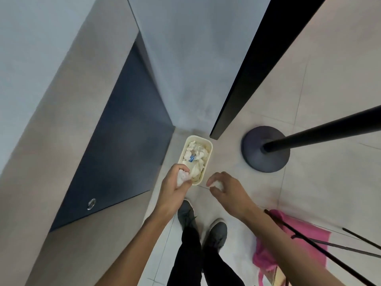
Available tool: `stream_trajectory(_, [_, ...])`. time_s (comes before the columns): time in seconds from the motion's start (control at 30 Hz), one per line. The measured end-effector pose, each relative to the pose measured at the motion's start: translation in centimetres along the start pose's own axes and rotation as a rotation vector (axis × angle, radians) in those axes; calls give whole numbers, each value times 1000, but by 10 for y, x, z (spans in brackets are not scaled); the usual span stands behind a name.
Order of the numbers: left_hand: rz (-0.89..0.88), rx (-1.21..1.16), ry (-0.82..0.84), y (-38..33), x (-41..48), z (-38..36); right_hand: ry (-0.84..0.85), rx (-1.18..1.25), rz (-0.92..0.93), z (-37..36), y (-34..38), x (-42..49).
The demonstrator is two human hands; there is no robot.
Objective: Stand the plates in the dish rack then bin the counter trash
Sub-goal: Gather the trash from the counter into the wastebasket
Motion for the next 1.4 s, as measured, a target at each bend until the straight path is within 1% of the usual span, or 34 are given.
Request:
stream_trajectory(0.23, [77, -12, 83, 96, 76, -38, -11, 145, -117, -50, -91, 48])
stream_trajectory(0.37, [97, 26, 177, 141, 112, -56, 43, 40, -111, -79, -132, 74])
stream_trajectory(0.43, [86, 84, 194, 159, 130, -63, 62, 12, -113, -91, -147, 88])
stream_trajectory(0.53, [127, 167, 223, 180, 155, -74, 79, -10, -111, -103, -164, 107])
stream_trajectory(0.63, [132, 252, 255, 193, 179, -86, 82, -12, -107, -109, -178, 125])
stream_trajectory(0.73, [107, 283, 260, 202, 206, -97, 91, -11, -122, -112, -192, 141])
stream_trajectory(0.93, [41, 371, 164, 204, 269, -115, 85, -13, -158, -118, -212, 165])
stream_trajectory(1.03, [39, 360, 118, 202, 294, -119, 91, -42, -178, -123, -219, 173])
stream_trajectory(1.17, [13, 387, 113, 202, 315, -120, 90, -37, -185, -129, -221, 179])
stream_trajectory(1.4, [71, 352, 115, 211, 334, -112, 79, -29, -192, -135, -221, 190])
Point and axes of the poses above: each hand's wrist, its own x-axis towards the middle knuckle, its own z-axis out of the back of the hand, y = z × x, the point moved 2 cm from there along x, towards the middle knuckle, and after that the axes turned 3 degrees about x, right-handed, at the moved point
